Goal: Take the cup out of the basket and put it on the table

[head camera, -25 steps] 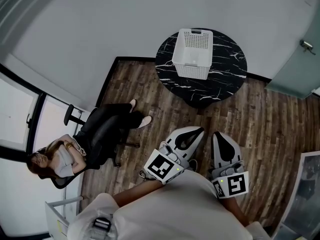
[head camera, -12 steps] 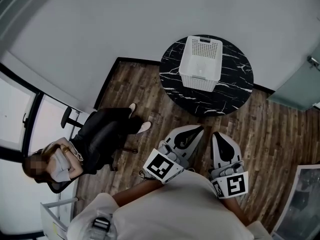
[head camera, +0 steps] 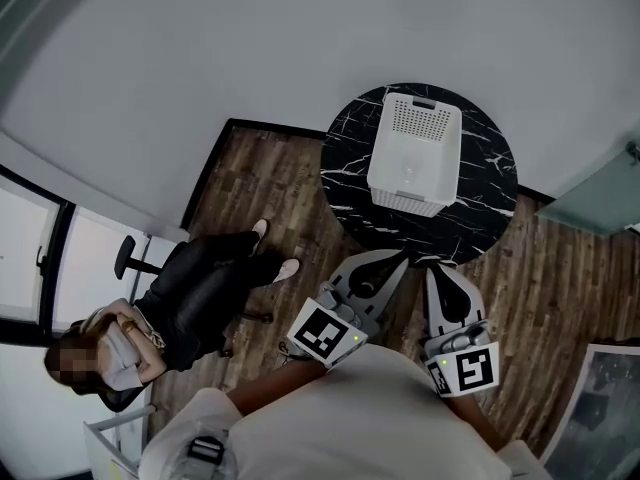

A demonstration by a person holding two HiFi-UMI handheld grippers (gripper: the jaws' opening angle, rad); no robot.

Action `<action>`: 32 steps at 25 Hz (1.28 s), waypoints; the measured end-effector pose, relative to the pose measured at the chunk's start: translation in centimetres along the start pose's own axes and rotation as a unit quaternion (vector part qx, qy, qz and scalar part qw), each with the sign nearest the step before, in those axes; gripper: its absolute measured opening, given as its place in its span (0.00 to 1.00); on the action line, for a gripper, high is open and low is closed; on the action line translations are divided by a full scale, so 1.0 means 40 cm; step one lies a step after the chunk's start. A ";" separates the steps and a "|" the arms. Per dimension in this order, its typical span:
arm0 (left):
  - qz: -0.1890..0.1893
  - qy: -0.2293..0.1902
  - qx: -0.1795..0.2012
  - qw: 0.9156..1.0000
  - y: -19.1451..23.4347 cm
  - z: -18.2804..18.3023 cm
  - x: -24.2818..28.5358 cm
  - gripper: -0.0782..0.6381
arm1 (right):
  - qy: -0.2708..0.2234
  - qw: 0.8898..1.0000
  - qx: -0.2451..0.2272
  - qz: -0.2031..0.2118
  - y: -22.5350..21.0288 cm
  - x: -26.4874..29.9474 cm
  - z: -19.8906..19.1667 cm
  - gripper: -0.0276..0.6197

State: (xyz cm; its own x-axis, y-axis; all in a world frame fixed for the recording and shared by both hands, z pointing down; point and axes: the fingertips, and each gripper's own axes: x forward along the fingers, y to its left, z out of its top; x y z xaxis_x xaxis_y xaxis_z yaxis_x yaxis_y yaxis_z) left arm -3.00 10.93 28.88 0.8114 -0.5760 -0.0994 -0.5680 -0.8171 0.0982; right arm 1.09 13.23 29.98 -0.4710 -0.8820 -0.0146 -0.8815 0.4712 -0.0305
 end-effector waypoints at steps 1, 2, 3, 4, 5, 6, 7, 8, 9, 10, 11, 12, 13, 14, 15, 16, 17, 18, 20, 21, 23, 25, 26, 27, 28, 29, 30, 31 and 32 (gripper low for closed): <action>0.003 0.001 -0.004 1.000 0.032 0.001 0.009 0.12 | 0.002 1.000 -0.001 0.001 -0.005 0.031 0.000 0.05; 0.005 0.001 -0.008 1.000 0.064 0.000 0.018 0.12 | 0.004 1.000 -0.003 0.003 -0.010 0.062 0.000 0.05; 0.006 0.003 -0.011 1.000 0.096 -0.001 0.028 0.12 | 0.007 1.000 -0.004 0.004 -0.017 0.092 0.000 0.05; 0.007 0.004 -0.013 1.000 0.126 -0.003 0.038 0.12 | 0.009 1.000 -0.006 0.004 -0.025 0.120 0.001 0.05; 0.008 0.006 -0.015 1.000 0.156 -0.004 0.049 0.12 | 0.010 1.000 -0.008 0.003 -0.035 0.148 0.002 0.05; 0.008 0.007 -0.016 1.000 0.186 -0.004 0.062 0.12 | 0.011 1.000 -0.008 0.002 -0.045 0.176 0.003 0.05; 0.008 0.007 -0.015 1.000 0.214 -0.003 0.075 0.12 | 0.012 1.000 -0.007 0.001 -0.056 0.204 0.003 0.05; 0.007 0.006 -0.014 1.000 0.241 0.001 0.087 0.12 | 0.012 1.000 -0.007 0.001 -0.065 0.232 0.004 0.05; 0.006 0.004 -0.012 1.000 0.266 0.007 0.100 0.12 | 0.012 1.000 -0.008 0.000 -0.074 0.258 0.004 0.05; 0.005 0.002 -0.011 1.000 0.288 0.013 0.111 0.12 | 0.011 1.000 -0.008 0.000 -0.081 0.283 0.005 0.05; 0.003 0.001 -0.011 1.000 0.309 0.017 0.122 0.12 | 0.012 1.000 -0.008 -0.001 -0.087 0.306 0.004 0.05; 0.001 0.002 -0.011 1.000 0.328 0.018 0.130 0.12 | 0.012 1.000 -0.007 -0.002 -0.092 0.328 0.001 0.05; -0.001 0.006 -0.012 1.000 0.345 0.013 0.139 0.12 | 0.014 1.000 -0.007 -0.002 -0.097 0.346 -0.004 0.05; -0.003 0.010 -0.012 1.000 0.360 0.006 0.147 0.12 | 0.017 1.000 -0.007 -0.003 -0.103 0.362 -0.010 0.05; -0.005 0.013 -0.013 1.000 0.373 0.000 0.157 0.12 | 0.020 1.000 -0.007 -0.004 -0.111 0.375 -0.016 0.05; -0.006 0.014 -0.015 1.000 0.383 -0.004 0.166 0.12 | 0.023 1.000 -0.007 -0.005 -0.120 0.385 -0.020 0.05; -0.006 0.012 -0.017 1.000 0.390 -0.004 0.175 0.12 | 0.025 1.000 -0.007 -0.007 -0.130 0.393 -0.023 0.05; -0.006 0.011 -0.018 1.000 0.395 -0.003 0.182 0.12 | 0.026 1.000 -0.007 -0.010 -0.140 0.399 -0.024 0.05; -0.007 0.014 -0.022 1.000 0.400 -0.005 0.199 0.12 | 0.025 1.000 -0.006 -0.017 -0.162 0.409 -0.024 0.05; -0.009 0.017 -0.024 1.000 0.399 -0.009 0.210 0.12 | 0.024 0.999 -0.005 -0.020 -0.175 0.412 -0.023 0.05; -0.015 0.023 -0.022 0.999 0.393 -0.015 0.233 0.12 | 0.020 0.999 -0.005 -0.030 -0.204 0.410 -0.017 0.05; -0.022 0.026 -0.016 0.999 0.380 -0.012 0.258 0.12 | 0.012 0.999 -0.005 -0.044 -0.241 0.395 -0.002 0.05; -0.024 0.025 -0.012 0.999 0.371 -0.006 0.270 0.12 | 0.008 0.999 -0.006 -0.051 -0.260 0.384 0.007 0.05; -0.026 0.023 -0.009 0.999 0.362 0.002 0.282 0.12 | 0.004 0.998 -0.007 -0.057 -0.277 0.373 0.016 0.05; -0.027 0.021 -0.004 0.999 0.352 0.011 0.294 0.12 | 0.000 0.998 -0.009 -0.060 -0.292 0.362 0.023 0.05; -0.029 0.018 0.000 0.999 0.340 0.018 0.305 0.12 | -0.002 0.998 -0.011 -0.063 -0.303 0.351 0.027 0.05; -0.030 0.016 0.002 0.999 0.329 0.022 0.314 0.12 | -0.002 0.998 -0.011 -0.064 -0.312 0.343 0.028 0.05; -0.030 0.016 0.001 0.999 0.320 0.023 0.322 0.12 | -0.001 0.998 -0.011 -0.064 -0.318 0.337 0.027 0.05; -0.030 0.018 -0.001 0.999 0.313 0.020 0.329 0.12 | 0.000 0.998 -0.010 -0.063 -0.323 0.333 0.026 0.05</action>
State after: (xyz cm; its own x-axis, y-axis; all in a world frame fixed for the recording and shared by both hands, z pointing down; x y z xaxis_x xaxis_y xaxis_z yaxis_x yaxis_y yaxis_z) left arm 0.46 -6.90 28.01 0.8481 -0.5251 -0.0697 -0.5184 -0.8499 0.0949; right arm 6.26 -4.61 29.15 -0.3565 -0.9342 -0.0126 -0.9342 0.3566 -0.0131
